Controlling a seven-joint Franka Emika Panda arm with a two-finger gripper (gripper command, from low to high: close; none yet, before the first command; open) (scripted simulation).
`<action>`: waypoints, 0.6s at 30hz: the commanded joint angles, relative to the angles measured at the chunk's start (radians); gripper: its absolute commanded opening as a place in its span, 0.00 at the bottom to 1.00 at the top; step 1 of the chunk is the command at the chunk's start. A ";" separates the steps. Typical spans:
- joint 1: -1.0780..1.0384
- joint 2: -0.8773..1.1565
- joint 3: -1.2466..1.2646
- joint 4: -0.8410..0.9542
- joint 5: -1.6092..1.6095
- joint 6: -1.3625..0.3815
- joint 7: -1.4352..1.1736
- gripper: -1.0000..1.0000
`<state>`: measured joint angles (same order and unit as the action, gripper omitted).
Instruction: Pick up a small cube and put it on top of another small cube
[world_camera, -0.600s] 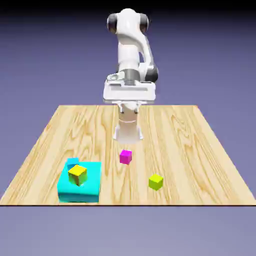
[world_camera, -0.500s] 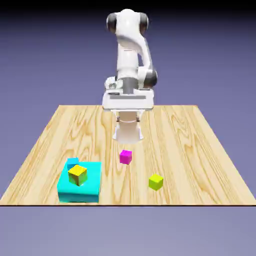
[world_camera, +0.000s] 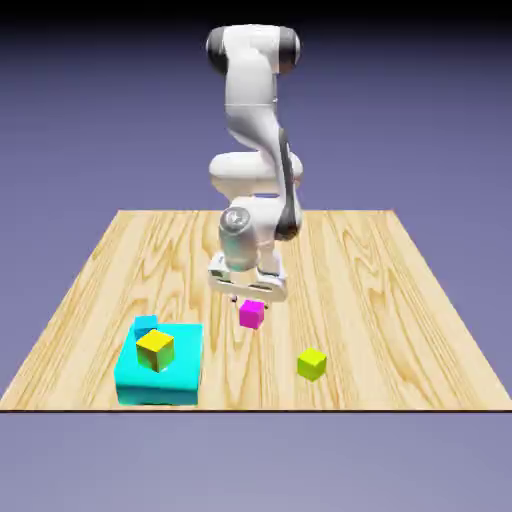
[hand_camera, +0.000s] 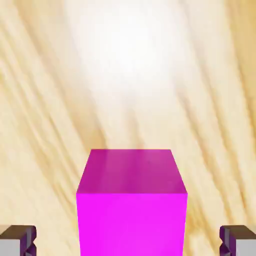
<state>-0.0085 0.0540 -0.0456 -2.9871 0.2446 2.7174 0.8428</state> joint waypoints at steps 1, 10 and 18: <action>-0.010 0.036 0.019 0.001 0.026 0.035 -0.018 0.50; 0.024 -0.091 -0.049 -0.002 -0.066 -0.087 0.045 0.00; -0.035 -0.188 -0.101 0.105 -0.113 -0.259 0.236 0.00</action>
<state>-0.0431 -0.1335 -0.1468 -2.8825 0.1334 2.4586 1.0775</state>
